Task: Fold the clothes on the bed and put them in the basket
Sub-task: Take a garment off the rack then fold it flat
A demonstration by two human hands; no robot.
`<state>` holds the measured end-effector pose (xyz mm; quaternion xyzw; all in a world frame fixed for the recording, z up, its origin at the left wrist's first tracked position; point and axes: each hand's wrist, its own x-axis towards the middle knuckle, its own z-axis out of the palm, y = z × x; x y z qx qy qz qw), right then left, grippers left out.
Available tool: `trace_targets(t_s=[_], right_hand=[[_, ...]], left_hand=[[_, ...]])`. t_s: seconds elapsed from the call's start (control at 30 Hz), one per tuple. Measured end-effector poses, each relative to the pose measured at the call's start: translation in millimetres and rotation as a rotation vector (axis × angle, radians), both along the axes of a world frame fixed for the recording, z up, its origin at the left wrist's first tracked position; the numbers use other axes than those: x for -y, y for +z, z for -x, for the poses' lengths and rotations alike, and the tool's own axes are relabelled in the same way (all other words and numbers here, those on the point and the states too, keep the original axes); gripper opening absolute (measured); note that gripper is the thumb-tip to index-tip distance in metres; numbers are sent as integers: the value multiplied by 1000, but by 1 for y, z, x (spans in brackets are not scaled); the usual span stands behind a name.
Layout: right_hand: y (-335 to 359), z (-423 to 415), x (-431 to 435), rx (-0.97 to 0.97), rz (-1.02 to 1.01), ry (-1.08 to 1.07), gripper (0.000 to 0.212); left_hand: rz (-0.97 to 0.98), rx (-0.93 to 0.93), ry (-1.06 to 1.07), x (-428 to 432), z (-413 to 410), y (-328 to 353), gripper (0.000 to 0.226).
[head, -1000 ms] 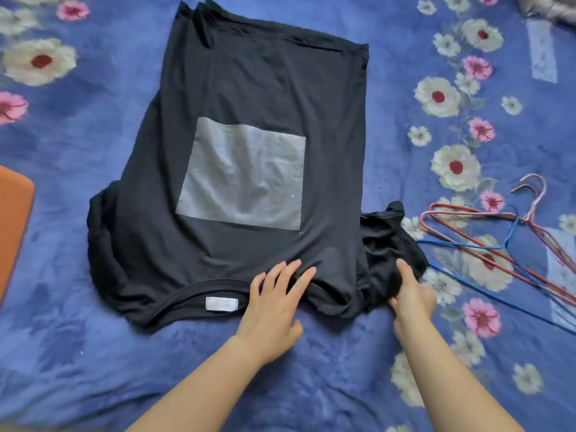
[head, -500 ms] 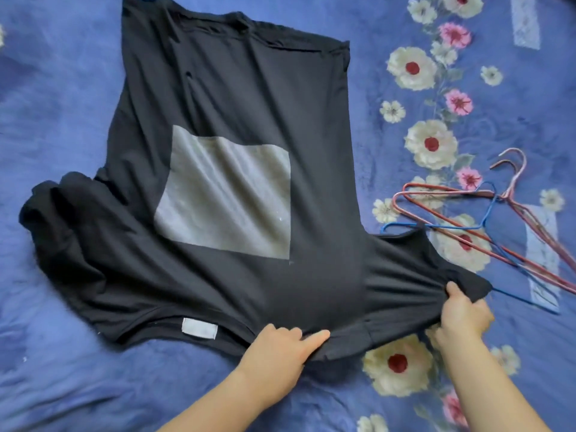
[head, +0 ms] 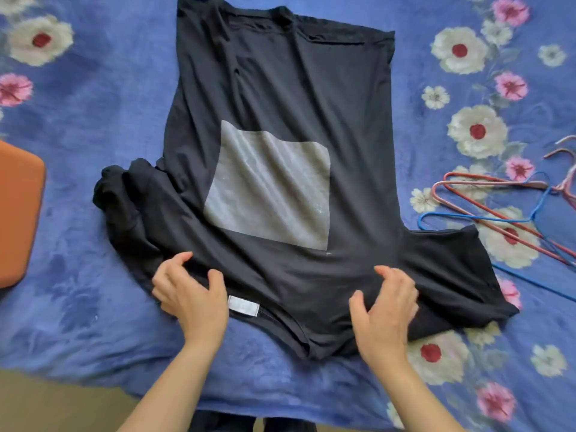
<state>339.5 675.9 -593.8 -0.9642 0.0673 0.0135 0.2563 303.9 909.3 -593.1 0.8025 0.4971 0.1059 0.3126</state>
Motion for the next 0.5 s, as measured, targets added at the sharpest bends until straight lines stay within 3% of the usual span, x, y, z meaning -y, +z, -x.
trace_targets(t_s=[0.1, 0.17, 0.3, 0.4, 0.5], right_hand=[[-7, 38, -52, -52, 42, 581, 39], [-10, 52, -69, -144, 170, 795, 39], [-17, 62, -85, -326, 305, 641, 53], [-15, 56, -75, -436, 259, 468, 44], [-12, 50, -60, -524, 200, 575, 30]], left_hand=[[182, -124, 466, -52, 17, -4, 62], [322, -138, 474, -72, 28, -10, 61], [446, -85, 227, -87, 41, -25, 31], [410, -15, 254, -86, 46, -19, 40], [234, 46, 396, -77, 64, -6, 36]])
